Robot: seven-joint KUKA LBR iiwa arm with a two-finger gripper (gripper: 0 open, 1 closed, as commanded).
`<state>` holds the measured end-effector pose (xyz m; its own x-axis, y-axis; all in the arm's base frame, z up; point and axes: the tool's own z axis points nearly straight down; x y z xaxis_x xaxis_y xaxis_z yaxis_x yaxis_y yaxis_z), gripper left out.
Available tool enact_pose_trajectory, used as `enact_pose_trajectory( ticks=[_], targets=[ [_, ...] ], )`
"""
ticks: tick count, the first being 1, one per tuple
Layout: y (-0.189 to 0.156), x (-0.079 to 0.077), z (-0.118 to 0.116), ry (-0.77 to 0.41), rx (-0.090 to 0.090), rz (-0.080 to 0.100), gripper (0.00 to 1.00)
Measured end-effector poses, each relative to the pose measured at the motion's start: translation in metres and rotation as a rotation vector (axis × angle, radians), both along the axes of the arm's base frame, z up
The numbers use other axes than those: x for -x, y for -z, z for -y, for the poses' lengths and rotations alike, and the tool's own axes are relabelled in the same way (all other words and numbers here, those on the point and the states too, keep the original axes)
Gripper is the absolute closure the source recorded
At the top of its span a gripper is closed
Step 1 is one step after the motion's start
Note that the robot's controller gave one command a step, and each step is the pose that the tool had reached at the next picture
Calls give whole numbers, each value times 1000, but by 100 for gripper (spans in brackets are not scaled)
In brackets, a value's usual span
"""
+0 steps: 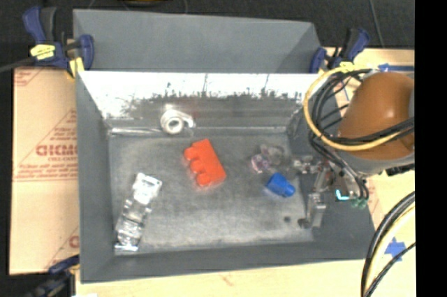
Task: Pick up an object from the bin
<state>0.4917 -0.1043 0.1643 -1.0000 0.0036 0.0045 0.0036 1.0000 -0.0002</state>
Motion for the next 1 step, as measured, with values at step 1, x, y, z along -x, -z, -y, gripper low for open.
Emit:
enact_pose_trajectory(
  ticks=[1],
  targets=[
    [96,-59,15,130,0,9,0]
  ],
)
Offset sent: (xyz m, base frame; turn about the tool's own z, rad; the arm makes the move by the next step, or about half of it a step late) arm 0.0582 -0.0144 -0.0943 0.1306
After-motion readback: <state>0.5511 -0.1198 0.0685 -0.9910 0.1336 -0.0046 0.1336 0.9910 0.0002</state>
